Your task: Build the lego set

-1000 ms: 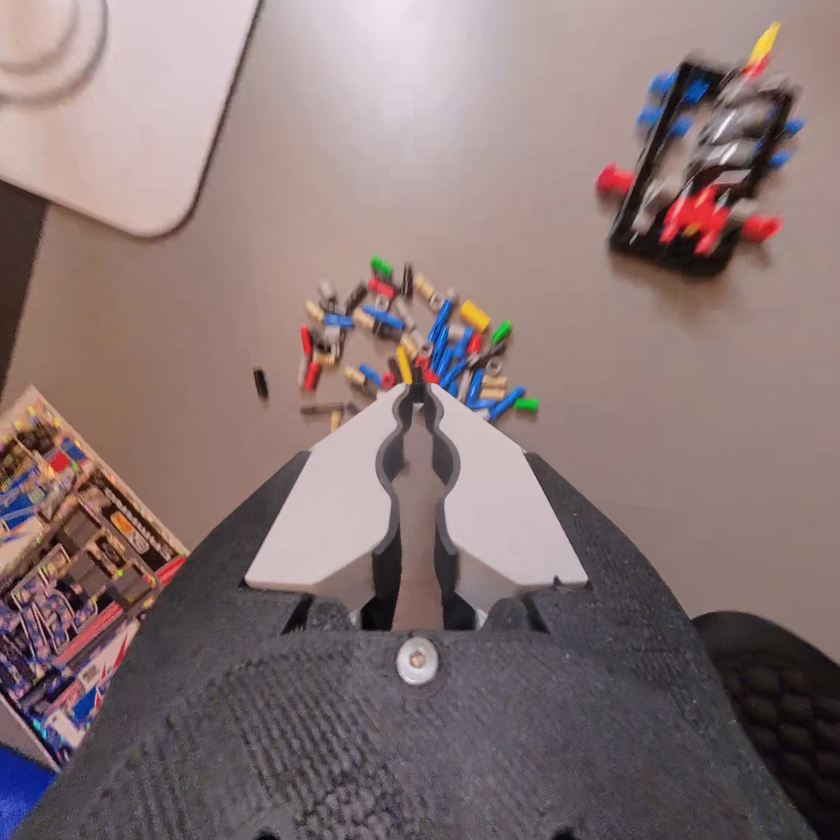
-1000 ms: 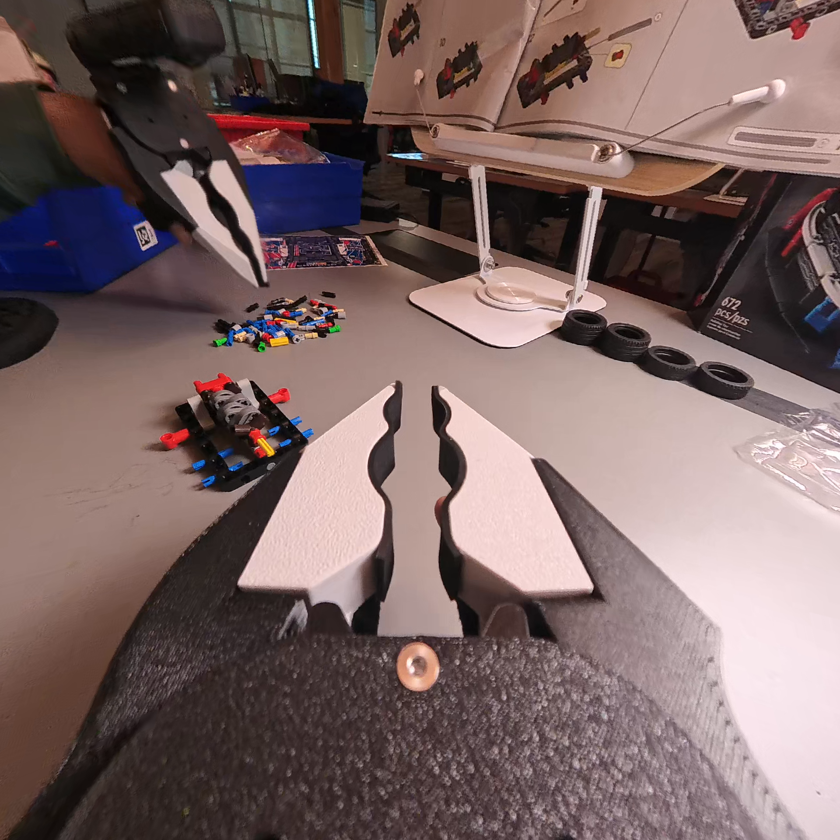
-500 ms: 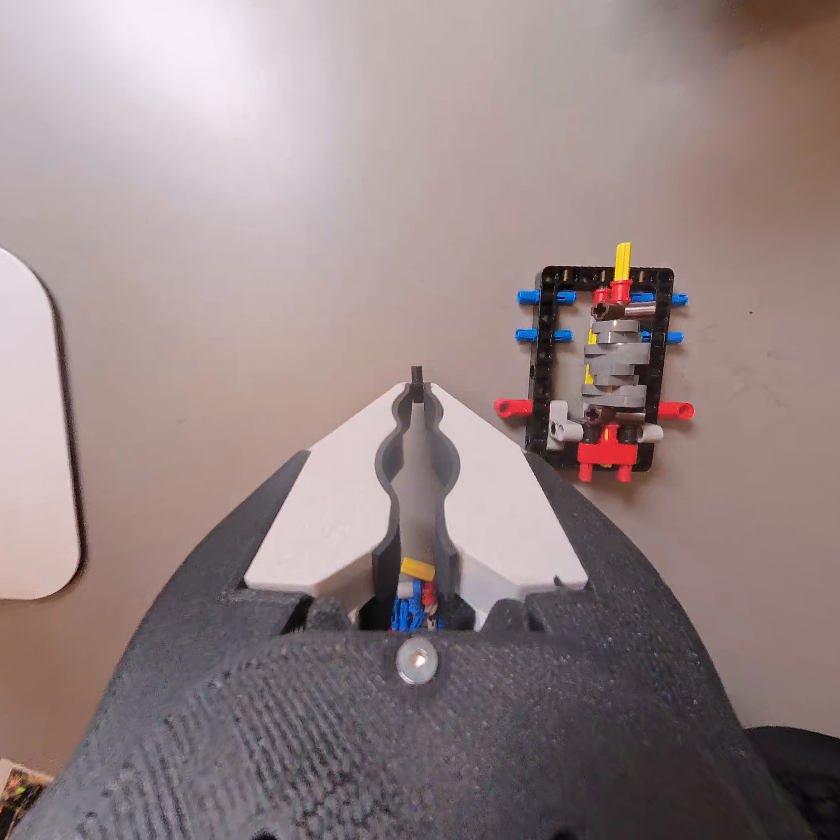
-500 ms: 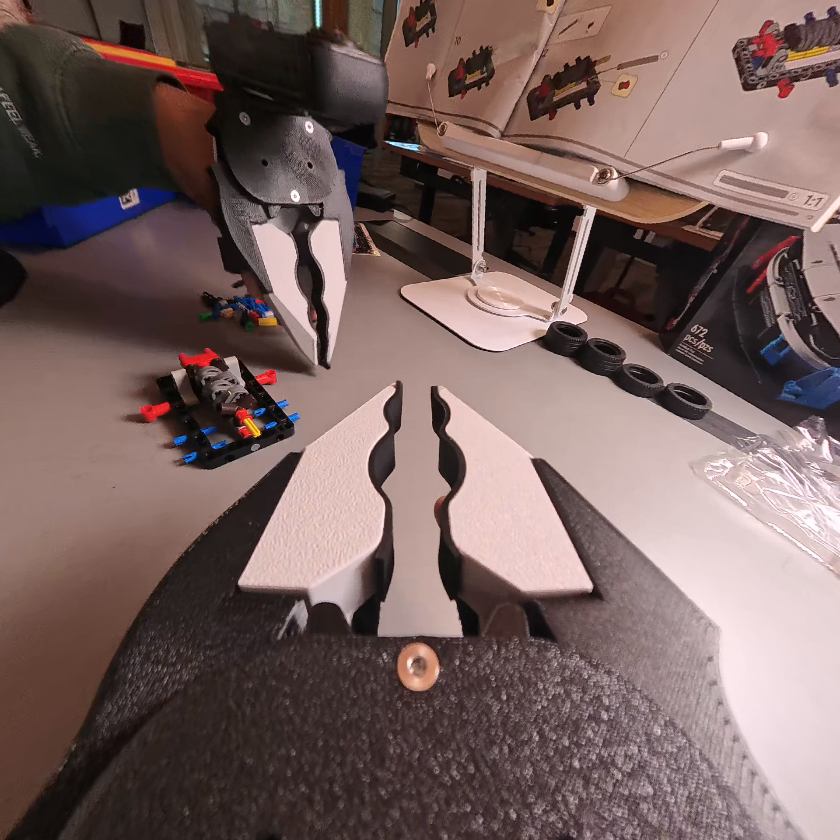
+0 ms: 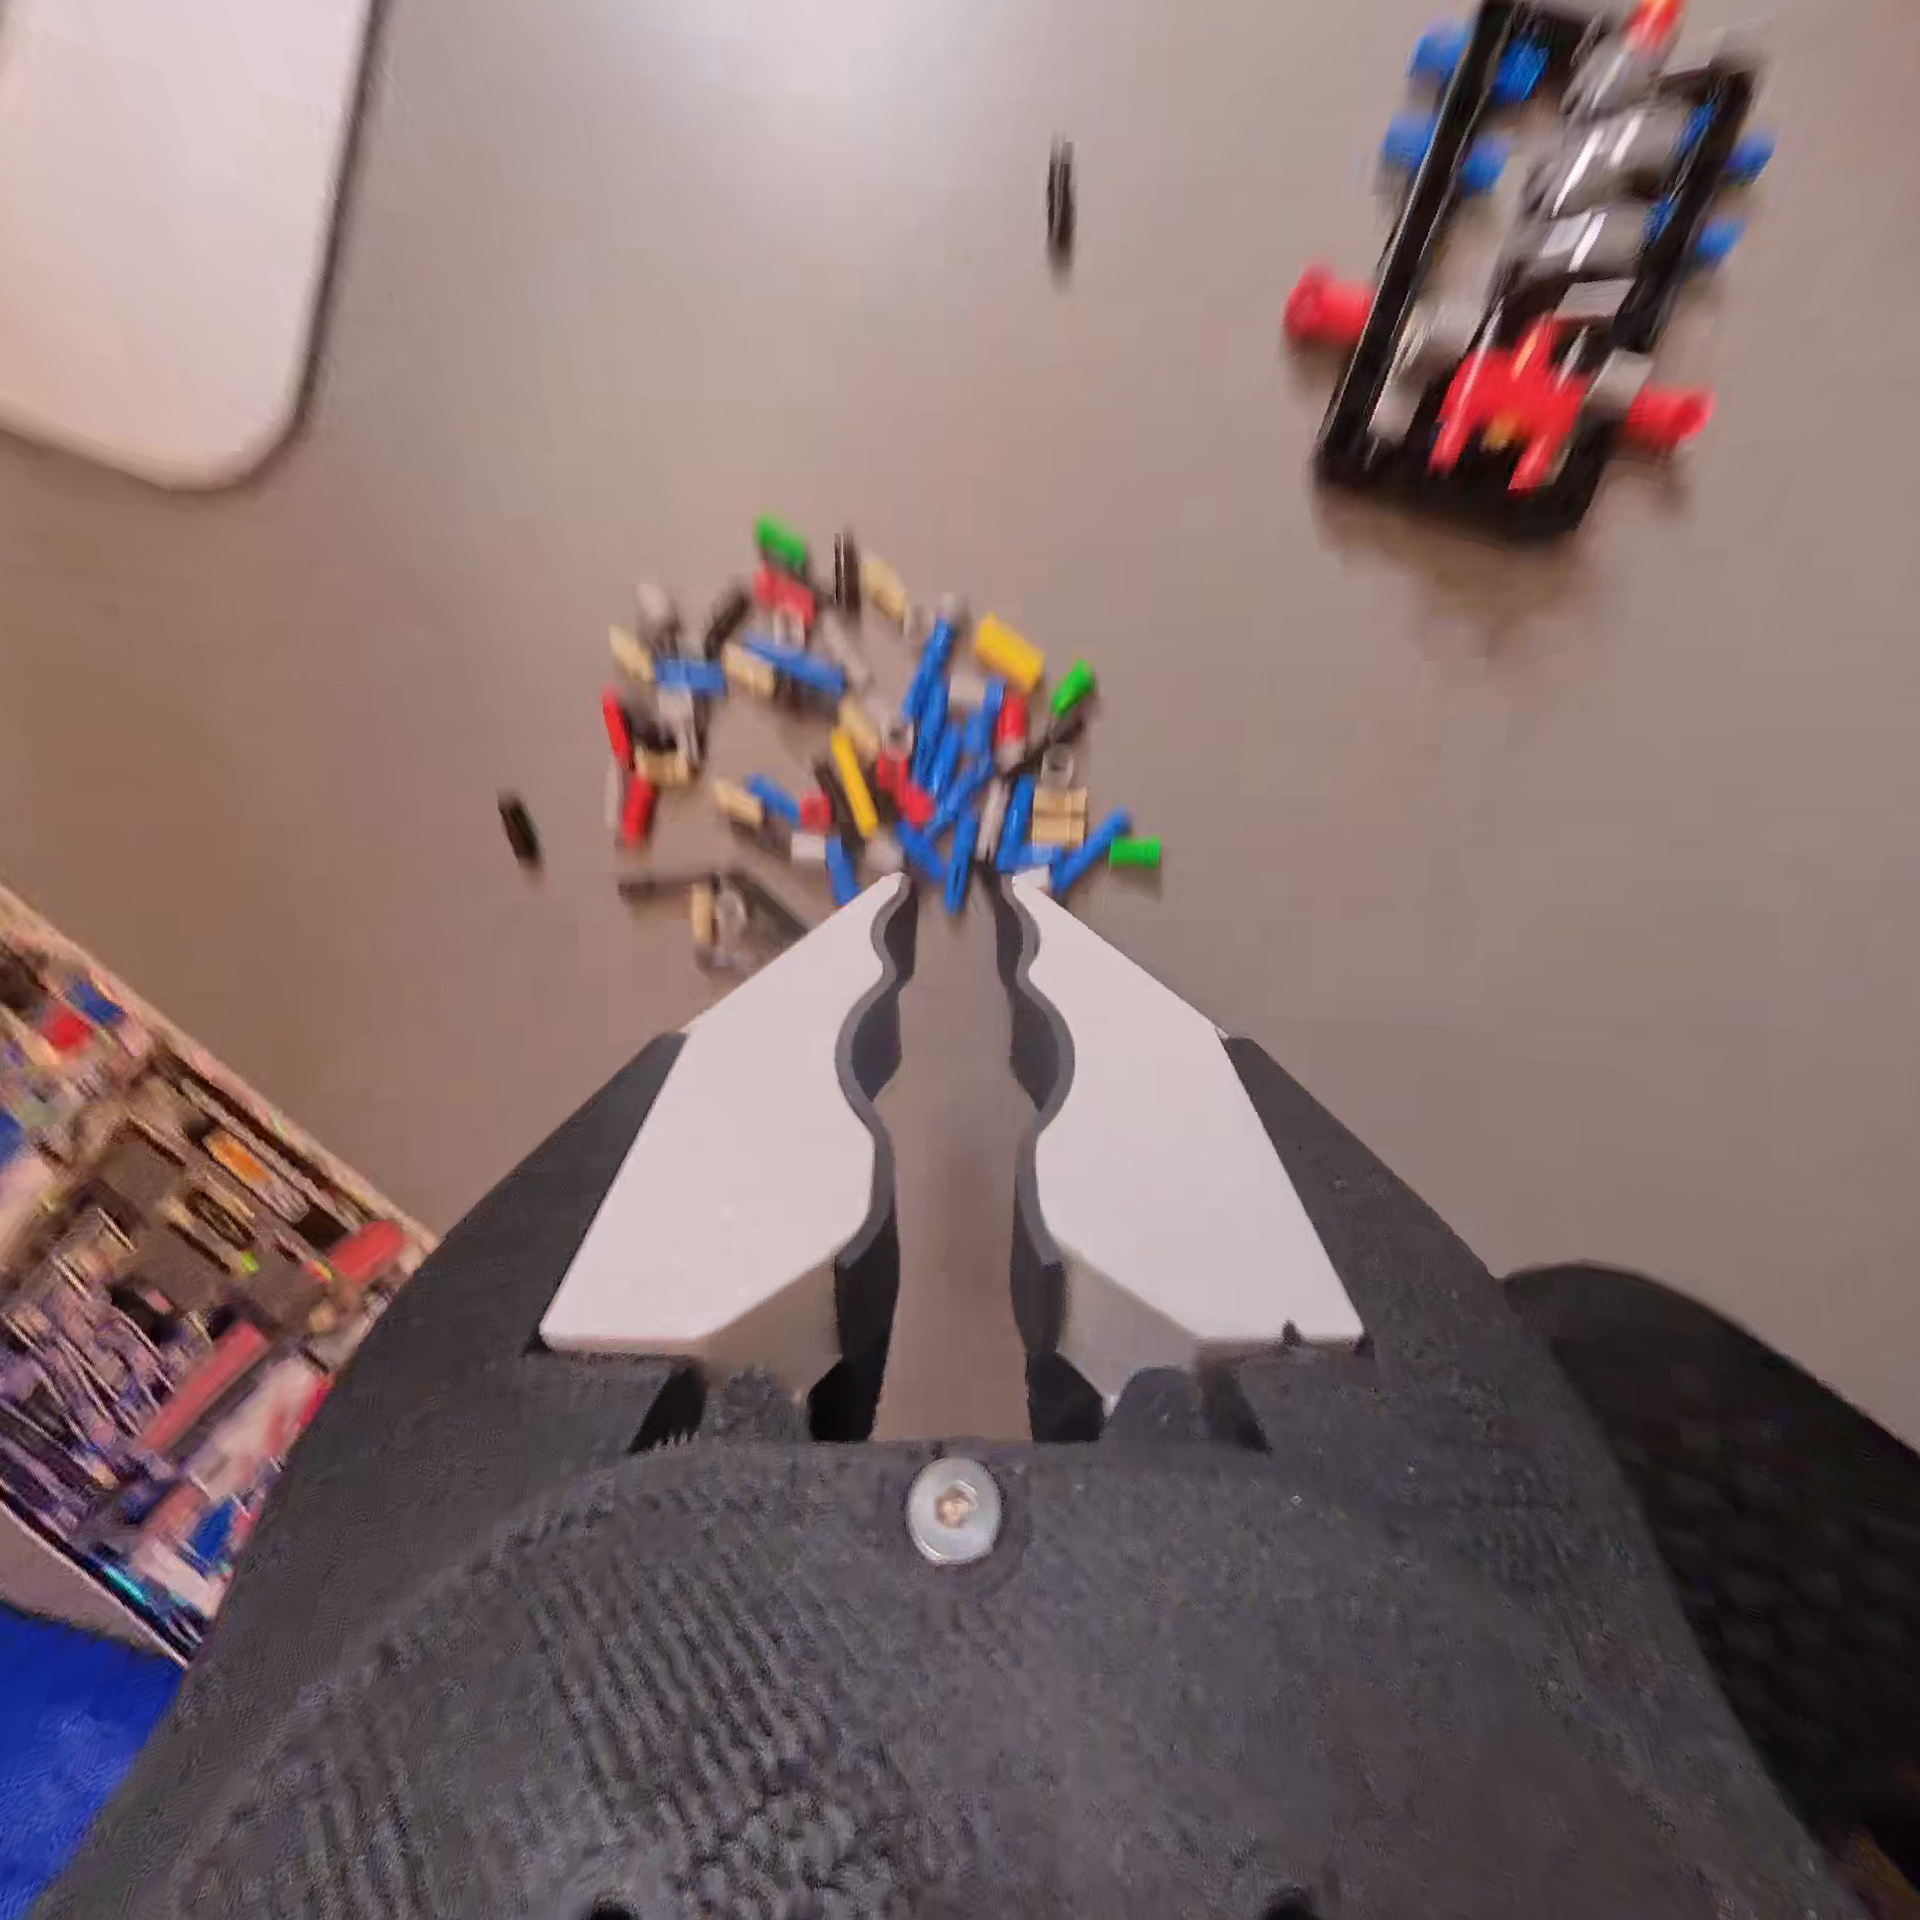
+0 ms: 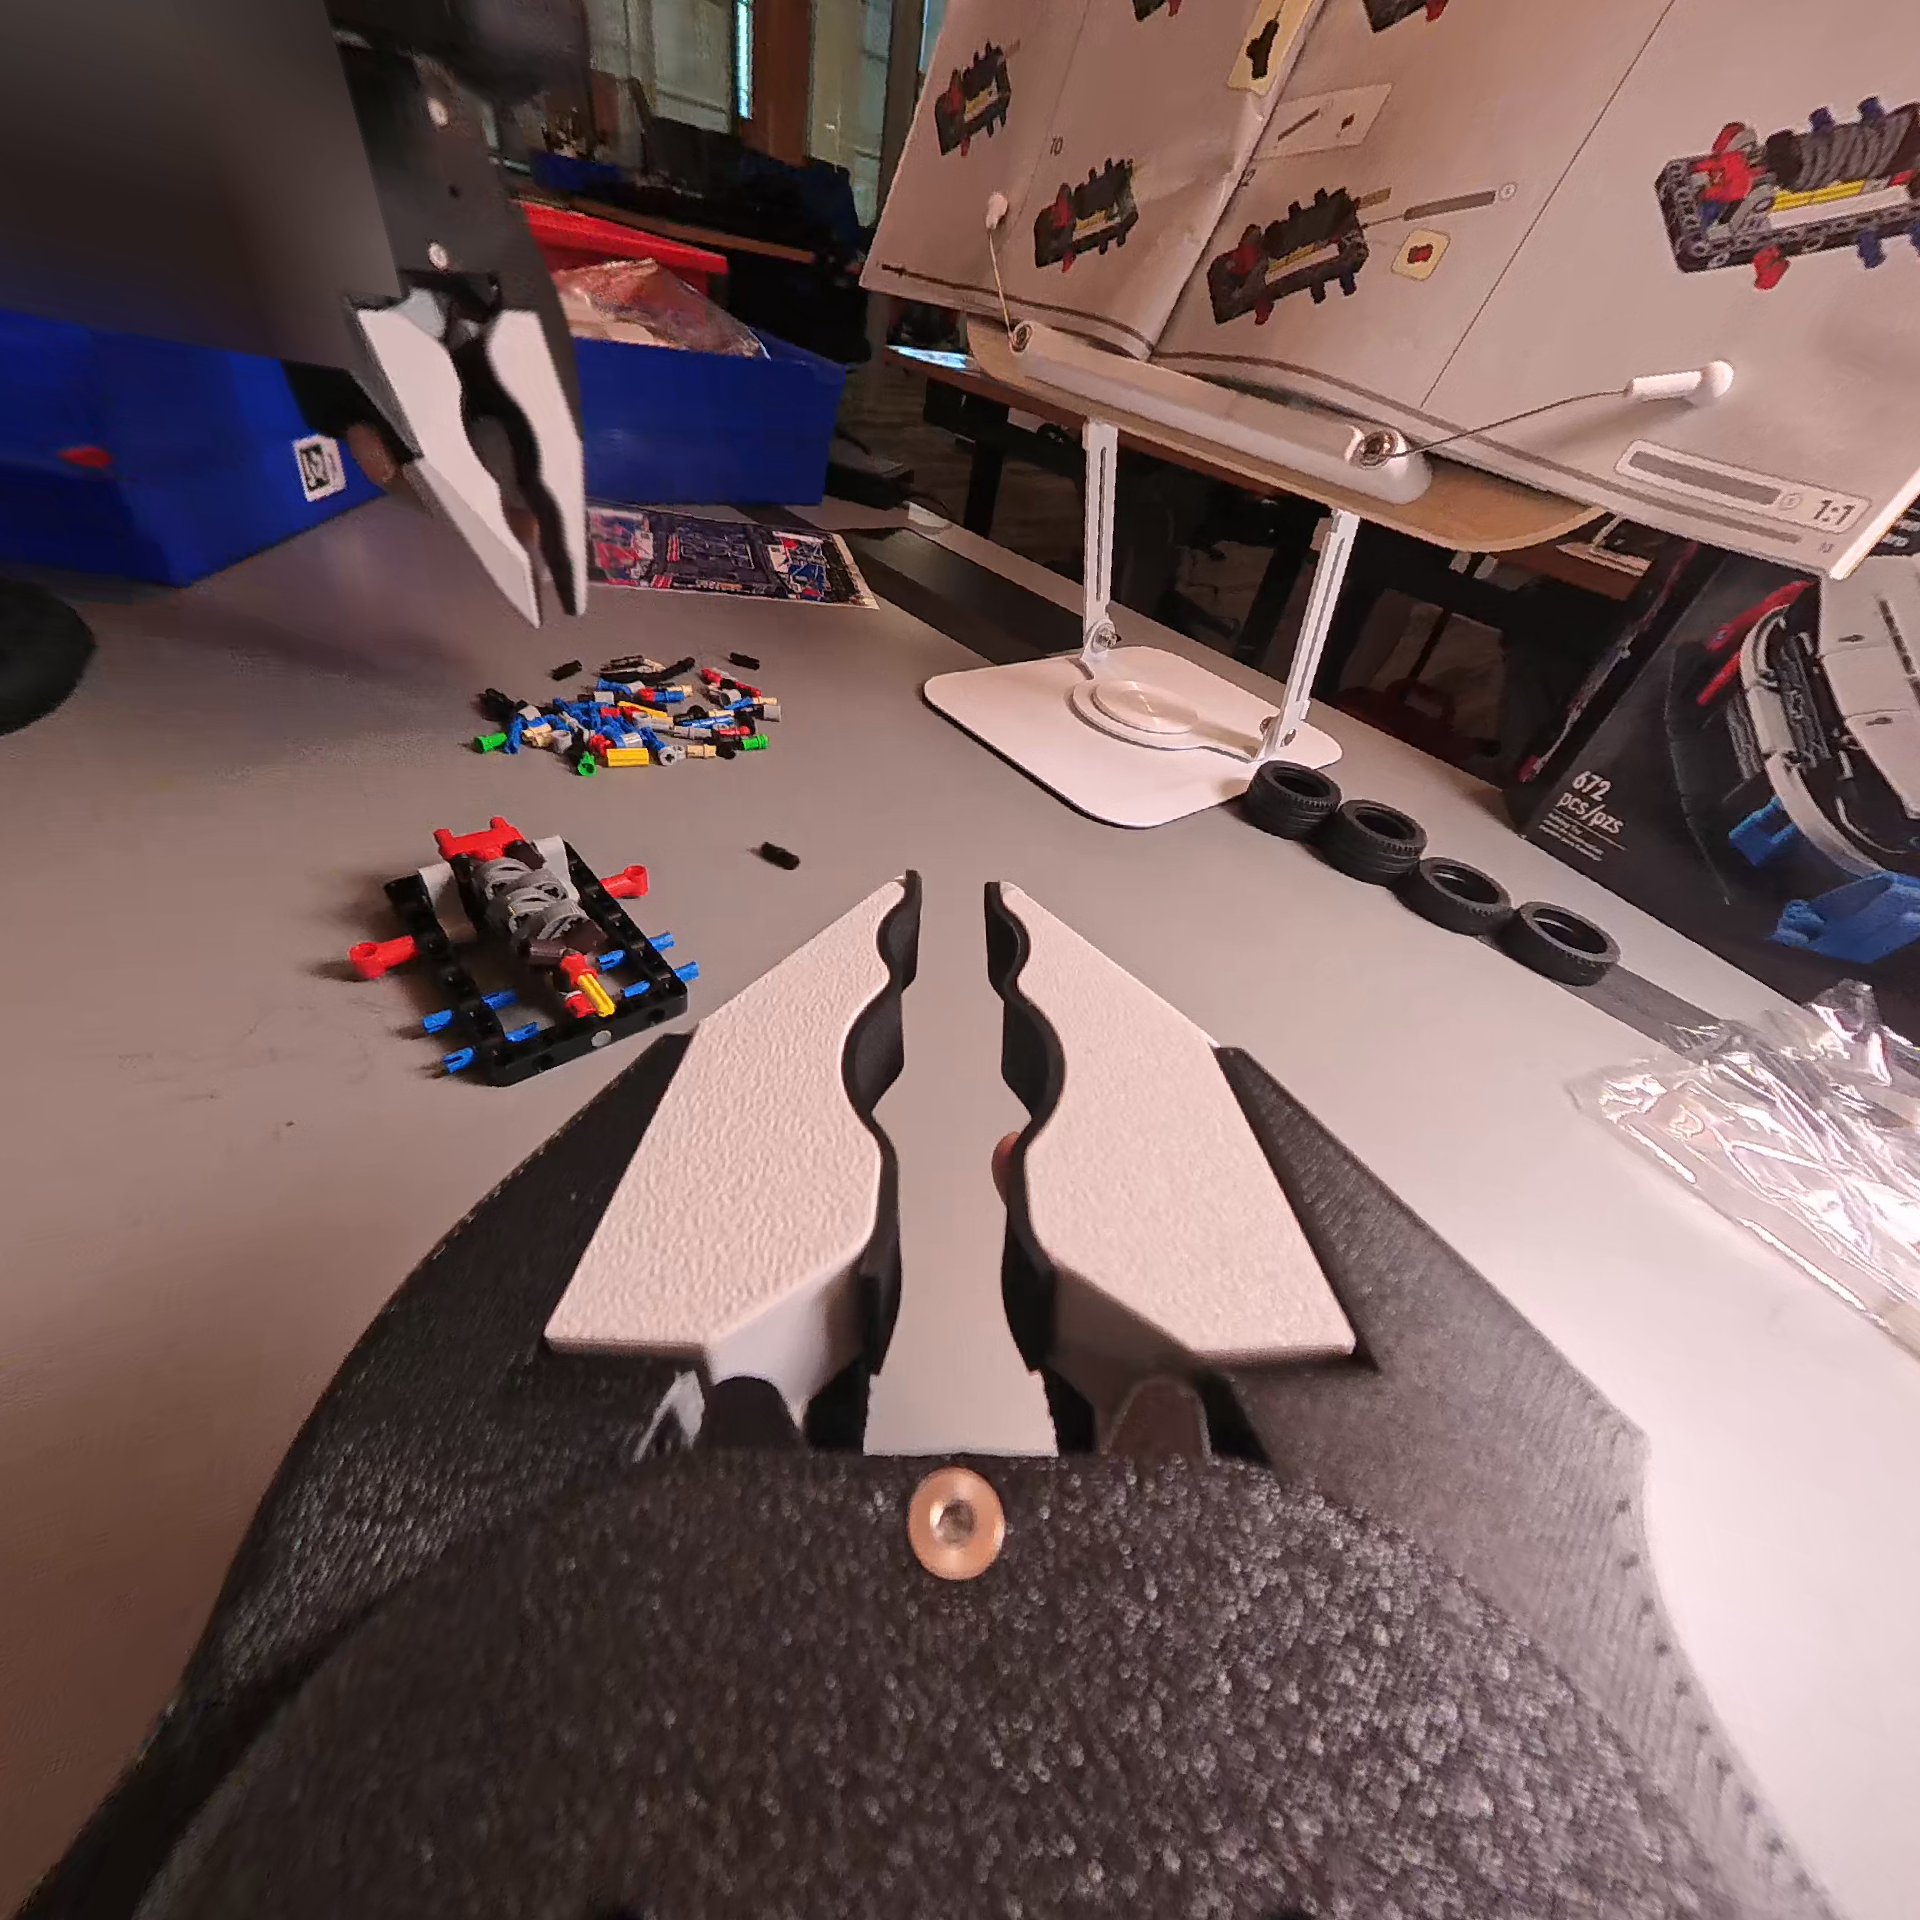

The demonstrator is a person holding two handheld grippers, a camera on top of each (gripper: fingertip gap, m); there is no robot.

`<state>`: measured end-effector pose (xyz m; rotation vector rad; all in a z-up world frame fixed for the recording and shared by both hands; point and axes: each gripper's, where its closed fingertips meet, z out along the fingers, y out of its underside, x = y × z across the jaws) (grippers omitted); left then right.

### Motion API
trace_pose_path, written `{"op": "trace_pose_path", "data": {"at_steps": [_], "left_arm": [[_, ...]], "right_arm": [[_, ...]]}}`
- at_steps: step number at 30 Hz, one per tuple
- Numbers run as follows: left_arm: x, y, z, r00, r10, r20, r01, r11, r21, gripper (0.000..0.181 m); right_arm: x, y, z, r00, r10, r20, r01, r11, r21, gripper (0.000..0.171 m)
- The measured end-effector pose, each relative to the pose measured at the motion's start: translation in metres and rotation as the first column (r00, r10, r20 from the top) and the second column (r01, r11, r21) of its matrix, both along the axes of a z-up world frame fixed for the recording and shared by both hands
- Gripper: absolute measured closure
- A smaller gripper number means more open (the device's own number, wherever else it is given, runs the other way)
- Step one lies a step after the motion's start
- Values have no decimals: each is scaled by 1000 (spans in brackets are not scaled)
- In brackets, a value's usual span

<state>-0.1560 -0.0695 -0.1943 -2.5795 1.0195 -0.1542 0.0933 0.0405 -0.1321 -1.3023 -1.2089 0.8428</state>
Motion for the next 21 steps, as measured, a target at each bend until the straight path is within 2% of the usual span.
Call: {"op": "trace_pose_path", "data": {"at_steps": [2,5,15,18,21], "left_arm": [[-12,-16,-14,999,34,-4,-34,998,-44,170],[-14,-29,-31,1000,15,-28,-17,997,-77,171],[-12,-26,-39,1000,4,-17,-5,998,-59,178],[-14,-13,-19,999,8,-42,-8,1000,5,178],[21,18,17,998,-42,37,38,995,97,179]], "right_arm": [[-1,-1,-1,1000,7,-6,-7,1000,-23,161],[-4,-2,-5,1000,11,0,-11,999,-48,161],[-6,0,-14,1000,4,20,-3,998,-67,161],[-6,-1,-13,1000,7,22,-6,998,-60,161],[-7,-1,-13,1000,8,21,-7,998,-60,161]]}}
